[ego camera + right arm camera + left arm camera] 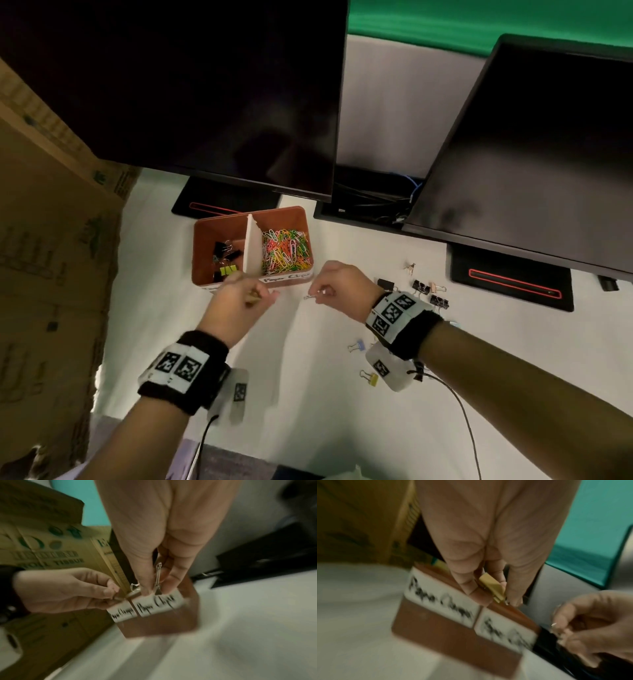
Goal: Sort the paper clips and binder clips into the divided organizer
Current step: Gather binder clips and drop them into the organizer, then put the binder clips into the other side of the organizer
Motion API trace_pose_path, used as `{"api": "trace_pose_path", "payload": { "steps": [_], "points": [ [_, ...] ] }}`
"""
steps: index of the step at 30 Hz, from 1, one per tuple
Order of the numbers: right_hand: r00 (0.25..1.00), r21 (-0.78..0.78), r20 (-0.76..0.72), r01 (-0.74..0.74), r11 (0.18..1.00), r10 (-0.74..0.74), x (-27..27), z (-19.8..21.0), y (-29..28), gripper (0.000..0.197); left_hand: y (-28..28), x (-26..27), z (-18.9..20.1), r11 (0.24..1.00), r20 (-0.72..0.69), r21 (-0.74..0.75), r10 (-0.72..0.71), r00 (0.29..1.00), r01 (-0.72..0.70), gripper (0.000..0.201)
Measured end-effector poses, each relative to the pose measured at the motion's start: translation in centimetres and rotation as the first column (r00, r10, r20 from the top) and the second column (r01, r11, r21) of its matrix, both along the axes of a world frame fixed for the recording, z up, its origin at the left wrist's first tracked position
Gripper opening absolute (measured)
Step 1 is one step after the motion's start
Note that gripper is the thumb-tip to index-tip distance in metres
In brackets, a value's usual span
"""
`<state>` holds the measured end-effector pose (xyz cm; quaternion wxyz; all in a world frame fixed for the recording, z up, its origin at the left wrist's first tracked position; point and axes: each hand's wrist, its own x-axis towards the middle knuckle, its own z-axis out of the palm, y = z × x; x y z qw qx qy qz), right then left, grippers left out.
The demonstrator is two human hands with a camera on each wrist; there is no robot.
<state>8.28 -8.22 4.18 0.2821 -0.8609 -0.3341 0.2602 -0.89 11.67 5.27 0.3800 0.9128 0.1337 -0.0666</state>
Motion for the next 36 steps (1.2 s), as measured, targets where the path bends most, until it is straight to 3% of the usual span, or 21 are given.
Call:
{"api": "trace_pose_path", "payload": {
  "steps": [3, 6, 9, 11, 14, 17, 21, 26, 31, 36],
  "points": [
    [0.997, 0.140, 0.070, 0.004, 0.990, -0.014, 1.4, 2.9, 5.7, 0.016, 4.5, 1.4, 1.7, 0.978, 0.094, 0.070, 0.188, 0.978, -0.195, 0.017],
    [0.993, 0.240, 0.068, 0.080, 0.967, -0.099, 2.1, 4.4, 11.5, 0.017, 7.1, 2.7, 2.3, 0.954, 0.111, -0.029, 0.298, 0.948, -0.297, 0.018],
    [0.987, 0.248, -0.006, 0.159, 0.956, -0.162, 2.3, 4.3, 14.9, 0.030, 7.6, 3.4, 2.5, 0.957, 0.020, -0.093, 0.279, 0.960, -0.276, 0.009],
    [0.983, 0.220, -0.029, 0.185, 0.958, -0.183, 2.5, 3.7, 15.1, 0.034, 7.9, 3.4, 2.3, 0.976, -0.043, -0.030, 0.214, 0.976, -0.215, 0.029],
    [0.988, 0.203, -0.005, 0.155, 0.967, -0.157, 2.5, 3.1, 12.5, 0.031, 7.6, 2.9, 2.0, 0.982, -0.031, -0.026, 0.186, 0.982, -0.187, 0.042],
    [0.992, 0.179, 0.030, 0.112, 0.977, -0.119, 2.1, 2.3, 7.3, 0.025, 5.1, 2.4, 2.2, 0.977, 0.031, -0.131, 0.174, 0.984, -0.168, 0.035],
    [0.979, 0.032, 0.069, 0.189, 0.982, -0.190, 1.3, -0.2, -1.7, 0.025, -1.1, 2.2, 1.9, 0.985, 0.077, -0.151, -0.073, 0.994, 0.084, 0.020],
    [0.947, -0.210, 0.102, 0.319, 0.924, -0.304, 0.1, -2.5, -11.0, 0.037, -9.0, 1.9, -2.7, 0.905, -0.066, -0.139, -0.414, 0.908, 0.402, 0.035],
    [0.953, -0.377, 0.090, 0.303, 0.876, -0.291, -1.2, -3.4, -14.1, 0.062, -13.1, 0.6, -7.7, 0.837, -0.234, -0.095, -0.544, 0.806, 0.538, 0.060],
    [0.961, -0.383, 0.060, 0.270, 0.883, -0.268, -1.1, -4.3, -13.7, 0.058, -13.1, 0.4, -9.7, 0.826, -0.142, -0.088, -0.564, 0.814, 0.557, 0.029]
  ]
}}
